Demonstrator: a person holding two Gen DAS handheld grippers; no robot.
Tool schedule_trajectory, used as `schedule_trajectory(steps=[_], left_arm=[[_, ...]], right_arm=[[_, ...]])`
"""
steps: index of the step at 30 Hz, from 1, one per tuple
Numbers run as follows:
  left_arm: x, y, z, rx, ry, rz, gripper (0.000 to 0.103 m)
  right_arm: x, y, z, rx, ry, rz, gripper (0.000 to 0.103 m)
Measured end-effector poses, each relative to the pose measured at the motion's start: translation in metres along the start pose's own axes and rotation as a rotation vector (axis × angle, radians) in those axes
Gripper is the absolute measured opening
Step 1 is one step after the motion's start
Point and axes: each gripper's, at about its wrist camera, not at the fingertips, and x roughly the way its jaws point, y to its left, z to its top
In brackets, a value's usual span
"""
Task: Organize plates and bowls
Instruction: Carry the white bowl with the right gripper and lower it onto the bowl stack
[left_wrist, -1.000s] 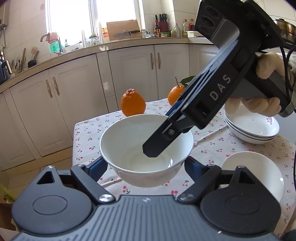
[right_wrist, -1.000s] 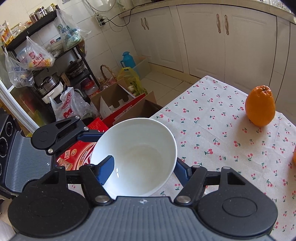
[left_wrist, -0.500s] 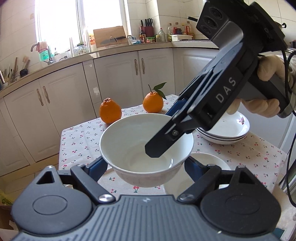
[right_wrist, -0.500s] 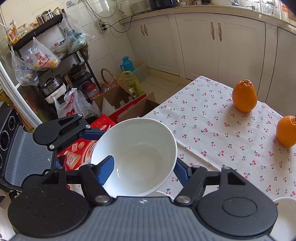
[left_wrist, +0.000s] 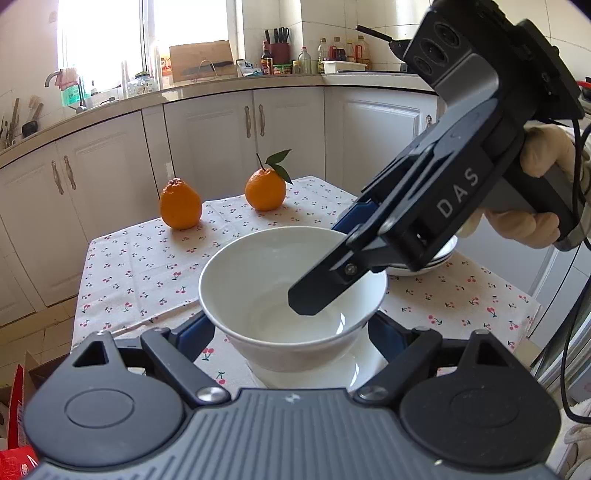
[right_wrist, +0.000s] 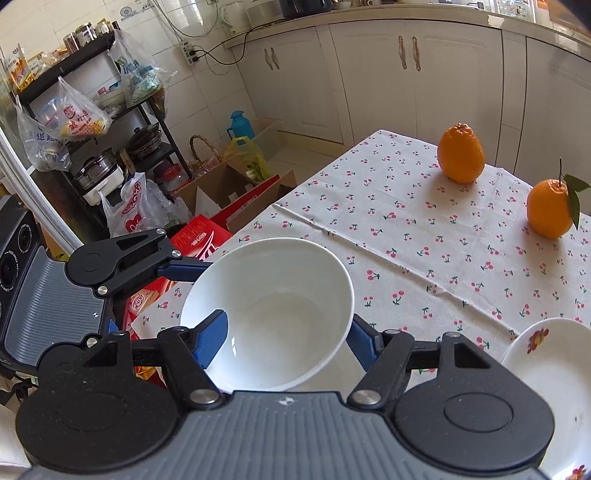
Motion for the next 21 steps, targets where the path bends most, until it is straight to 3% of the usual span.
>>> schedule_trajectory(steps=[21], left_arm=[[0.013,-0.010,-0.011,-0.009,0.056,-0.042,0.090]], right_arm=[[0.012,-0.008,-0.020,0.027,0.030,-0.014,0.075]])
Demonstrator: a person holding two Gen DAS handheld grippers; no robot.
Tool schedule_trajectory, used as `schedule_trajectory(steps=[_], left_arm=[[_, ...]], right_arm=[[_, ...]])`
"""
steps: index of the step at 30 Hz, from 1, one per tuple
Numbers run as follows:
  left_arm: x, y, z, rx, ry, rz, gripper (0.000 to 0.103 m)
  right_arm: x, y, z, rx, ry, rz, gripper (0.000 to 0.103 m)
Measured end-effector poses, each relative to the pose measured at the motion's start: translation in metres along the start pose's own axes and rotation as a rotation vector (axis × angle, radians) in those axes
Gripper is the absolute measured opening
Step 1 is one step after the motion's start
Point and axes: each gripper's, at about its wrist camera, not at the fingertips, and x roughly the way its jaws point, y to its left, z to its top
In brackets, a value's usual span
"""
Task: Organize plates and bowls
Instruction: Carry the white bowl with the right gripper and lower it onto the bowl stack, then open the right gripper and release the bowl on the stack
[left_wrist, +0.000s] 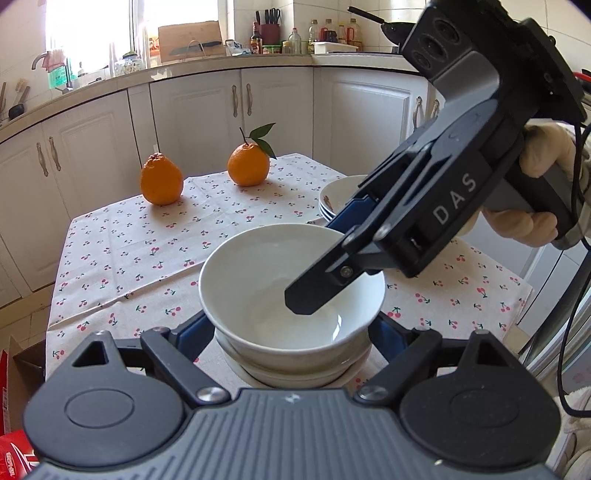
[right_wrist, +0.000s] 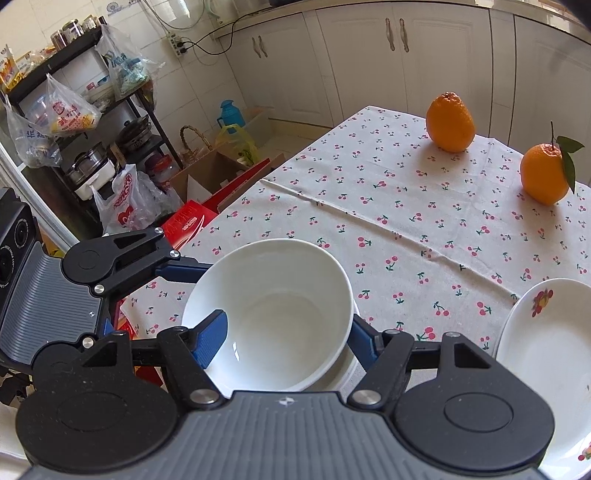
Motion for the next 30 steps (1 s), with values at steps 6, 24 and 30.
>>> schedule_trajectory(steps=[6,24,30], left_arm=[[0.001,0.001,-0.001,-0.004,0.003,-0.011,0.091],[-0.005,0.003,-0.002,0.004,-0.011,-0.025,0.098],[-0.013,0.001,-0.008,0.037,0.001,-0.027,0.098]], right_arm=[[0.001,0.000,-0.001,-0.006,0.003,-0.009,0.075],[-0.009,0.005,0.001,-0.038,-0.067,-0.040,0.100],[-0.010,0.012,-0.006,-0.078,-0.082,-0.080,0.103]])
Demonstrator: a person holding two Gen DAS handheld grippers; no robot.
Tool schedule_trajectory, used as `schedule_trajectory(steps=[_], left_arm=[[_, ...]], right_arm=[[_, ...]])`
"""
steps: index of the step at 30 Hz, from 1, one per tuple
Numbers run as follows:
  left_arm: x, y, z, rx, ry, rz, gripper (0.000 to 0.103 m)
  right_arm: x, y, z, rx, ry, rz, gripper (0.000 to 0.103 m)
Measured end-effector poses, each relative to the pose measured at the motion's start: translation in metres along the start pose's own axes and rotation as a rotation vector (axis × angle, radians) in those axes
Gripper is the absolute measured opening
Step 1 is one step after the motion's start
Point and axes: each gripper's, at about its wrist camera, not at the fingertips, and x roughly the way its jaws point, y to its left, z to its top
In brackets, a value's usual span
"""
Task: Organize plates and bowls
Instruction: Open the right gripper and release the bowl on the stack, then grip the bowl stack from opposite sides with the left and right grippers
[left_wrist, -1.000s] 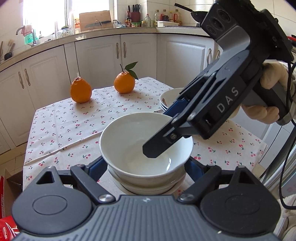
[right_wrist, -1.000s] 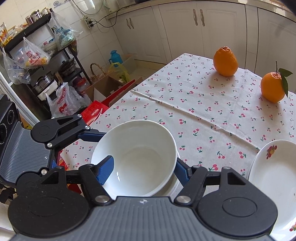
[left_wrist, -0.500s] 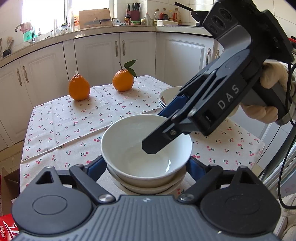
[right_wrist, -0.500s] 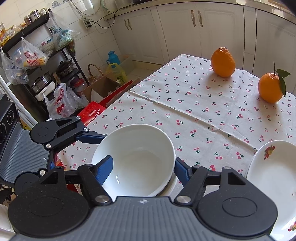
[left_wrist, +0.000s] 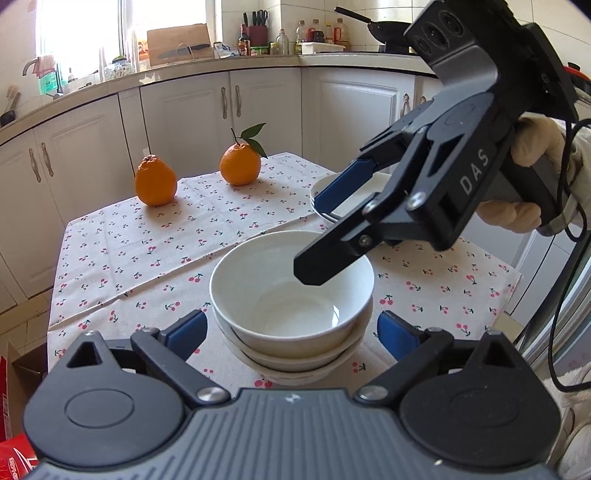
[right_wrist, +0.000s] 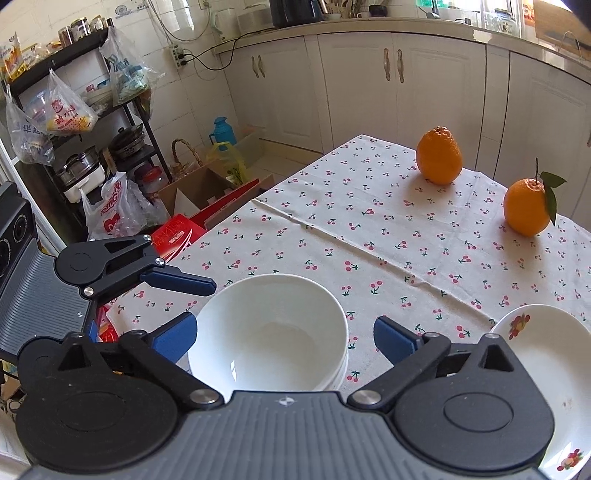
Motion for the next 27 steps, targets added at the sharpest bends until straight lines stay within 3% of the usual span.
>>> schedule_trajectory(steps=[18,27], left_arm=[[-0.017,-0.001,-0.026,0.051,0.012,0.020,0.100],[0.005,0.000,-0.038,0.079,0.110,-0.014,0.100]], right_arm=[[-0.029,0.046,-0.052,-0.217,-0.040,-0.145,0.103],[-0.001,0.045,-0.076,-0.309,0.072,-0.191,0.103]])
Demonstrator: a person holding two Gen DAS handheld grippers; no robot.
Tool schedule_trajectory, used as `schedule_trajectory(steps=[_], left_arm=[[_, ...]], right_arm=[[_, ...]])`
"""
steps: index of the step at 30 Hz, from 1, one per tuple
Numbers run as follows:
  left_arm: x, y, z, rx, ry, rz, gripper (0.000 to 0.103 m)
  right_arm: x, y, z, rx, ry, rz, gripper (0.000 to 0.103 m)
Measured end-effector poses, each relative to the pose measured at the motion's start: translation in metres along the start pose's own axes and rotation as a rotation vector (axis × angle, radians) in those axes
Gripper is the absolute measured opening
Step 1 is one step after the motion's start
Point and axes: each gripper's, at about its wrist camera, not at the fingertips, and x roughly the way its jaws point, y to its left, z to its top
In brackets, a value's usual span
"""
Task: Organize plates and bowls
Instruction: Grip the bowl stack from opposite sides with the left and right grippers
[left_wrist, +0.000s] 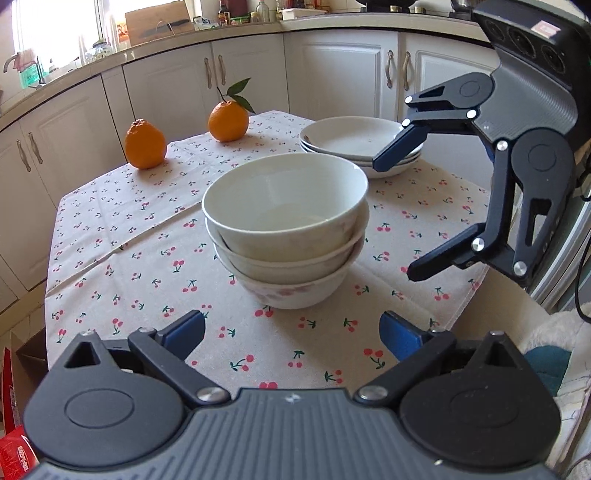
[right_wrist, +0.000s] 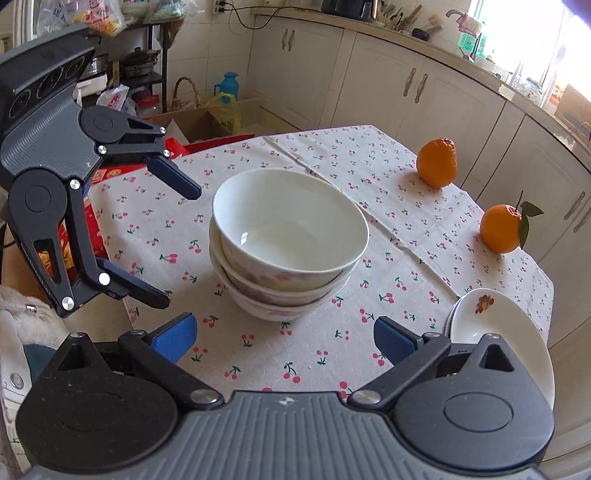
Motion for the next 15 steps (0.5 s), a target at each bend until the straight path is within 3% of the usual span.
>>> schedule_trajectory(steps=[15], left_arm=[[0.031,0.027,0.000,0.043,0.032,-0.090,0.100]], right_arm=[[0.043,-0.014,-0.001,0.036,0.025,0.090,0.103]])
